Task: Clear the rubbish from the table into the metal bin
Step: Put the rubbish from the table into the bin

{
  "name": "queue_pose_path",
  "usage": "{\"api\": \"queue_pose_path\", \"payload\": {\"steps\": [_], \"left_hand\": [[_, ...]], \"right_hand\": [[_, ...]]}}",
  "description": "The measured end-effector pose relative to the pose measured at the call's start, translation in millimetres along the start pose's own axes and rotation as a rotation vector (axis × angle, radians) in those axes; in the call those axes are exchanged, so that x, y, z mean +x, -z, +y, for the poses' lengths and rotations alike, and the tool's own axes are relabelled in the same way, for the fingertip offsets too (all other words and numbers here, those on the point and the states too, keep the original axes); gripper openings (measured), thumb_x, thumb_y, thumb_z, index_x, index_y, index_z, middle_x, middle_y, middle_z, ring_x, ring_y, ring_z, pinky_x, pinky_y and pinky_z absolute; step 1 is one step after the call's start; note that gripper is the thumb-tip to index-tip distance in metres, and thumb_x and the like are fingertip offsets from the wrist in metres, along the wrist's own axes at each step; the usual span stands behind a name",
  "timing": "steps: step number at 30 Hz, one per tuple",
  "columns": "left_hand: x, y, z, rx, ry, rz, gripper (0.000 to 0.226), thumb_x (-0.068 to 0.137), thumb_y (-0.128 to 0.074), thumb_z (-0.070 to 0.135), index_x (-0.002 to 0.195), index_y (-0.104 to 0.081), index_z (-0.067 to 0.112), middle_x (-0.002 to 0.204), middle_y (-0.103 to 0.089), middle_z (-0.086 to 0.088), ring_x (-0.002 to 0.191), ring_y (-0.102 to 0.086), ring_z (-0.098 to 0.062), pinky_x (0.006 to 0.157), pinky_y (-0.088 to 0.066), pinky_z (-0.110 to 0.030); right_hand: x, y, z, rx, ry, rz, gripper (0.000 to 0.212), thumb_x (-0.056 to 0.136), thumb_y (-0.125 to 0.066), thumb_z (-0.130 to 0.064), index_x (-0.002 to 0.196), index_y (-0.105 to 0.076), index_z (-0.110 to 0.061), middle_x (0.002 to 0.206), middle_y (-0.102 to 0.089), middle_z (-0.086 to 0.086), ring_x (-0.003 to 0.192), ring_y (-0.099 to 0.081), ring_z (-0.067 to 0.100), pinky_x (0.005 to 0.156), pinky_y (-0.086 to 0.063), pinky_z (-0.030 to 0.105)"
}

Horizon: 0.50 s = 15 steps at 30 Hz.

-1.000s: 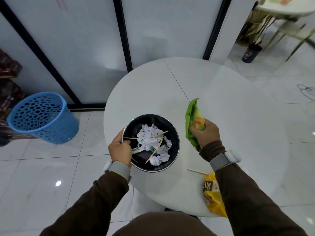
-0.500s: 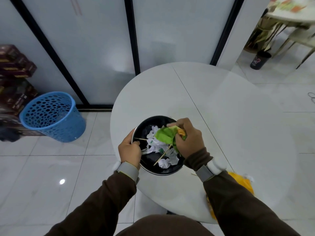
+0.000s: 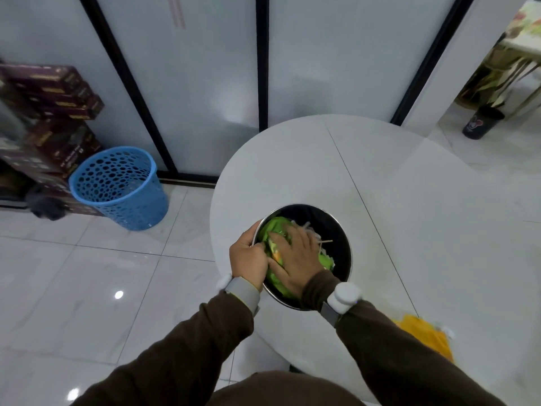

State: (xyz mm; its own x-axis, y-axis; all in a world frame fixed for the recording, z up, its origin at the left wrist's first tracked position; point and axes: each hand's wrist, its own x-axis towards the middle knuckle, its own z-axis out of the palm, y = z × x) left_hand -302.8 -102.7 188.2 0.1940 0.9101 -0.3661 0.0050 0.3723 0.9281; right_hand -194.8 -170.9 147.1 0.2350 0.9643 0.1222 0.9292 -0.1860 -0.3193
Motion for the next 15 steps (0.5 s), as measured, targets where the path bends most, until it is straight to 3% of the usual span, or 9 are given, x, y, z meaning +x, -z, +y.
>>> {"api": "queue_pose_path", "payload": {"steps": [2,3,8,13,15], "left_hand": [[0,0,-1,-0.014,0.001,0.005,0.068,0.086,-0.044,-0.016,0.09,-0.079,0.042,0.101,-0.078,0.01,0.101,-0.072,-0.016,0.09,-0.059,-0.029],[0,-1,-1,-0.019,-0.004,-0.005,0.069,0.086,-0.044,-0.017,0.09,-0.079,0.042,0.101,-0.079,0.009,0.102,-0.072,-0.017,0.093,-0.059,-0.032],[2,0,1,0.028,-0.07,-0.061,0.07,0.082,-0.041,-0.018,0.098,-0.08,0.038,0.107,-0.078,0.008,0.107,-0.071,-0.015,0.101,-0.056,-0.04],[8,5,4,0.035,-0.087,-0.052,0.073,0.078,-0.036,-0.02,0.105,-0.08,0.033,0.108,-0.078,0.008,0.108,-0.07,-0.015,0.101,-0.056,-0.04],[5,4,9,0.06,-0.112,-0.065,0.075,0.076,-0.034,-0.021,0.107,-0.08,0.031,0.108,-0.077,0.01,0.108,-0.069,-0.011,0.101,-0.056,-0.035]], "right_hand": [[-2,-8,1,-0.037,0.018,-0.12,0.066,0.095,-0.025,-0.056,0.154,-0.025,-0.027,0.162,-0.018,0.013,0.152,-0.007,0.036,0.119,-0.007,0.063],[-3,-11,1,-0.066,0.039,-0.148,0.067,0.095,-0.024,-0.055,0.156,-0.023,-0.027,0.164,-0.015,0.012,0.153,-0.004,0.035,0.118,-0.005,0.065],[1,-24,0,-0.138,0.066,-0.287,0.064,0.093,-0.026,-0.05,0.15,-0.019,-0.022,0.164,-0.021,0.015,0.151,-0.015,0.04,0.111,-0.015,0.073],[13,-19,1,-0.131,0.075,-0.238,0.066,0.092,-0.017,-0.059,0.152,-0.01,-0.031,0.167,-0.002,0.012,0.153,-0.002,0.038,0.115,-0.002,0.07],[16,-19,-1,-0.201,0.039,-0.23,0.069,0.091,-0.016,-0.061,0.154,-0.014,-0.033,0.167,-0.004,0.012,0.153,-0.001,0.041,0.113,0.002,0.072]]}}
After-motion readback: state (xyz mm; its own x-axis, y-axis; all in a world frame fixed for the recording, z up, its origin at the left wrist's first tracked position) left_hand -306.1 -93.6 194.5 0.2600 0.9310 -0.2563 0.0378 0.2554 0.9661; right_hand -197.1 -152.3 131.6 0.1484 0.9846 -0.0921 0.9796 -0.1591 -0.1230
